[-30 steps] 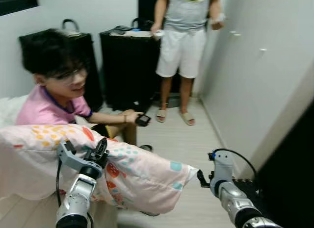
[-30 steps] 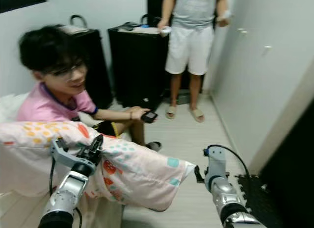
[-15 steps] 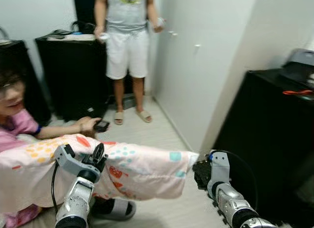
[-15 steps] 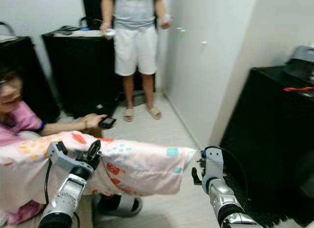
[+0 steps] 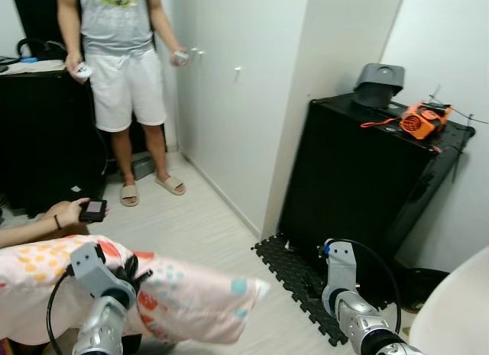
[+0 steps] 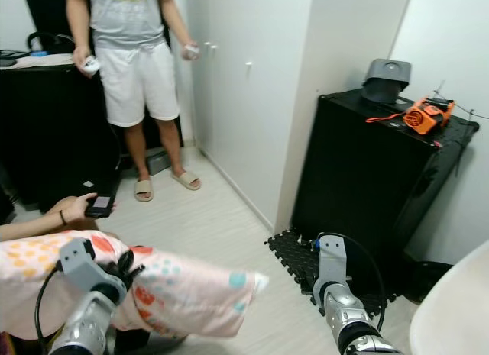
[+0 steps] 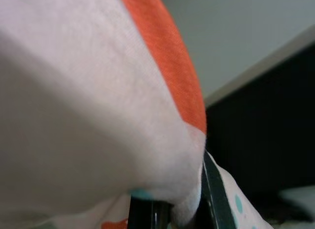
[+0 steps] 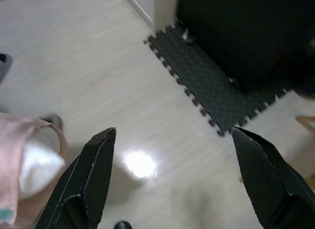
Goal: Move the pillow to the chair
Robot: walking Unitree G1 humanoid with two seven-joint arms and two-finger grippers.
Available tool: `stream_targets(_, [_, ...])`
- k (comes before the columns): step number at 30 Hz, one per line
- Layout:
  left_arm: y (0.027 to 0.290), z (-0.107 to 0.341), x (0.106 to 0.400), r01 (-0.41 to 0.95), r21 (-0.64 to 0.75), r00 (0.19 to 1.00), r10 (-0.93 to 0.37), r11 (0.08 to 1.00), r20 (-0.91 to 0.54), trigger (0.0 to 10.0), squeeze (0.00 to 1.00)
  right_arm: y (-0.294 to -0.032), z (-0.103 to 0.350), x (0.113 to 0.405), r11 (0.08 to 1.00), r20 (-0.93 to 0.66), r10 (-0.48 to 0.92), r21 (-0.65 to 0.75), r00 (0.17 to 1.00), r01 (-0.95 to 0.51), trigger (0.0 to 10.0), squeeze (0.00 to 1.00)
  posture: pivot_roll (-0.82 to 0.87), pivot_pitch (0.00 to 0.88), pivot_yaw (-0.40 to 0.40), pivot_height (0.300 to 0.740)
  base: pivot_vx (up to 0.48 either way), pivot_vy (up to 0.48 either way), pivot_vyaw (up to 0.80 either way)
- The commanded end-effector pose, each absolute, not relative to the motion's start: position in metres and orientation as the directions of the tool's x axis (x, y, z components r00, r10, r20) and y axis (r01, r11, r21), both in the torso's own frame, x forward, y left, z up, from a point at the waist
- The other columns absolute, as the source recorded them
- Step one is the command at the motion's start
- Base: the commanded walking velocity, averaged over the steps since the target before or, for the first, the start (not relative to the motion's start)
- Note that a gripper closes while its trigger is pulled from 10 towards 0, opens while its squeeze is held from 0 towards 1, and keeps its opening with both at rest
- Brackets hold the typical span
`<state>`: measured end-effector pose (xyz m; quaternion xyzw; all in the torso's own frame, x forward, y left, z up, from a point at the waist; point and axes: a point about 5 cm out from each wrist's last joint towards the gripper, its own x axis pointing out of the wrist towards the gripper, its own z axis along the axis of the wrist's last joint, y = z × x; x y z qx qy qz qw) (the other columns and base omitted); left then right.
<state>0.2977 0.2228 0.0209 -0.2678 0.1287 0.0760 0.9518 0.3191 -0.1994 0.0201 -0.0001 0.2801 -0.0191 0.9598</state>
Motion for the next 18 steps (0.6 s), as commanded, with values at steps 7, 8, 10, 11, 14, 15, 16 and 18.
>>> stream_targets(7, [0.233,-0.011,0.267,-0.314,-0.389,0.891,0.127,0.866,-0.436,10.0,0.00,-0.198,-0.019,0.282,0.999,-0.672,-0.044,-0.047,0.739,0.017,10.0,0.00,-0.02,0.016,-0.039,0.740,0.000,0.000,-0.77])
stream_targets(8, [0.233,-0.021,0.256,-0.336,-0.361,0.866,0.134,0.870,-0.482,10.0,0.00,-0.197,-0.026,0.274,0.999,-0.694,-0.043,-0.049,0.719,0.013,10.0,0.00,-0.01,0.020,-0.036,0.740,0.000,0.000,-0.77])
stream_targets(10, [0.232,-0.039,0.235,-0.367,-0.328,0.816,0.132,0.871,-0.563,10.0,0.00,-0.196,-0.039,0.258,0.999,-0.735,-0.045,-0.052,0.676,0.010,10.0,0.00,-0.01,0.021,-0.036,0.740,0.000,0.000,-0.77])
stream_targets(11, [0.232,-0.039,0.235,-0.367,-0.328,0.816,0.132,0.871,-0.563,10.0,0.00,-0.196,-0.039,0.258,0.999,-0.735,-0.045,-0.052,0.676,0.010,10.0,0.00,-0.01,0.021,-0.036,0.740,0.000,0.000,-0.77])
stream_targets(14, [0.231,-0.052,0.218,-0.381,-0.277,0.767,0.134,0.882,-0.627,10.0,0.00,-0.194,-0.048,0.246,0.998,-0.768,-0.040,-0.057,0.639,-0.005,10.0,0.00,-0.01,0.020,-0.036,0.740,0.000,0.000,-0.77])
stream_targets(15, [0.231,-0.052,0.218,-0.381,-0.277,0.767,0.134,0.882,-0.627,10.0,0.00,-0.194,-0.048,0.246,0.998,-0.768,-0.040,-0.057,0.639,-0.005,10.0,0.00,-0.01,0.020,-0.036,0.740,0.000,0.000,-0.77])
stream_targets(16, [0.231,-0.061,0.206,-0.383,-0.231,0.727,0.138,0.894,-0.672,10.0,0.00,-0.192,-0.055,0.237,0.998,-0.790,-0.037,-0.063,0.613,-0.022,10.0,0.00,-0.01,0.019,-0.037,0.740,0.000,0.000,-0.77])
stream_targets(18, [0.229,-0.069,0.193,-0.386,-0.198,0.690,0.139,0.901,-0.711,10.0,0.00,-0.190,-0.061,0.227,0.997,-0.812,-0.032,-0.067,0.583,-0.039,10.0,0.00,-0.01,0.021,-0.036,0.740,0.000,0.000,-0.77])
